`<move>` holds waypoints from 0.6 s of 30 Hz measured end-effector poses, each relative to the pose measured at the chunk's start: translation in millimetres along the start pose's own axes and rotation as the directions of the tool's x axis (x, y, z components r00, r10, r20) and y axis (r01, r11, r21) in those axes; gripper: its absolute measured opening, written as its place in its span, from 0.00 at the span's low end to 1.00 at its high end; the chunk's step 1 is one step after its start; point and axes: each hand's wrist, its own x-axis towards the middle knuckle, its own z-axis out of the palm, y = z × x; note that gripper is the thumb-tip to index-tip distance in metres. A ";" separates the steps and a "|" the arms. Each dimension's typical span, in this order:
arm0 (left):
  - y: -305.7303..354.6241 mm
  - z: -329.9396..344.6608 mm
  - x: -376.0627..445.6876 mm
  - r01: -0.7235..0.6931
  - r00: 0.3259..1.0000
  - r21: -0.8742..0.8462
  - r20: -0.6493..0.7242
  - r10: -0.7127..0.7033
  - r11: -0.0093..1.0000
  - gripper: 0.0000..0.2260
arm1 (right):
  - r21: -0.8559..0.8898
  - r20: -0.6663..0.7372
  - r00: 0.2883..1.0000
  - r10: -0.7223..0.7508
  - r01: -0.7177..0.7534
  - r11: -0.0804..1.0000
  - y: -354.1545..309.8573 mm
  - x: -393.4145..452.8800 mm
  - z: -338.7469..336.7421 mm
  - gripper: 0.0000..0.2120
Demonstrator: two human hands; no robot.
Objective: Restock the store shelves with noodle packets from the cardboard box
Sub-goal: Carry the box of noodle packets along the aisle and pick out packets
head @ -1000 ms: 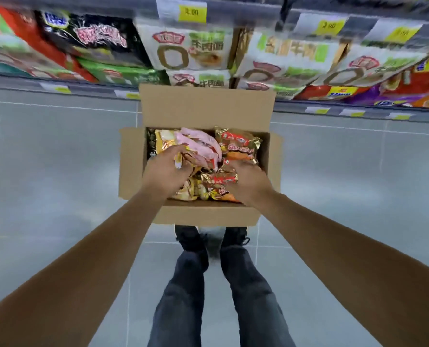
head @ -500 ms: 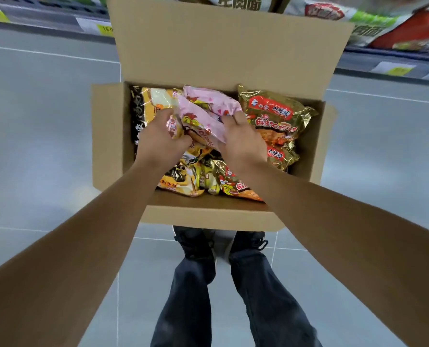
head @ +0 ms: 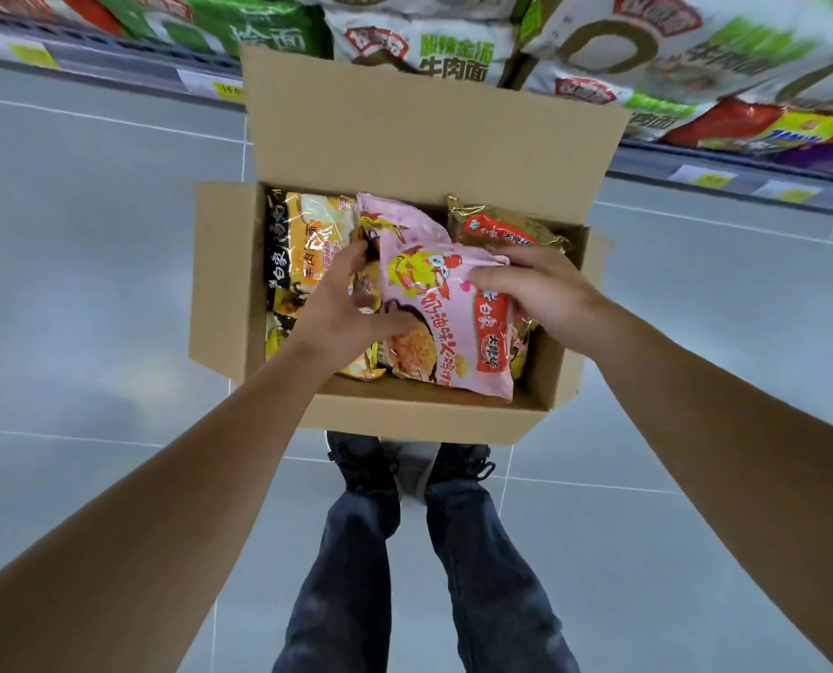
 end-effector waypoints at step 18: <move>-63.5 -26.7 -8.9 0.160 0.982 0.108 0.089 -0.169 0.981 0.09 | -0.176 -0.034 0.999 0.039 -0.044 0.983 -0.4 36.6 61.0 0.19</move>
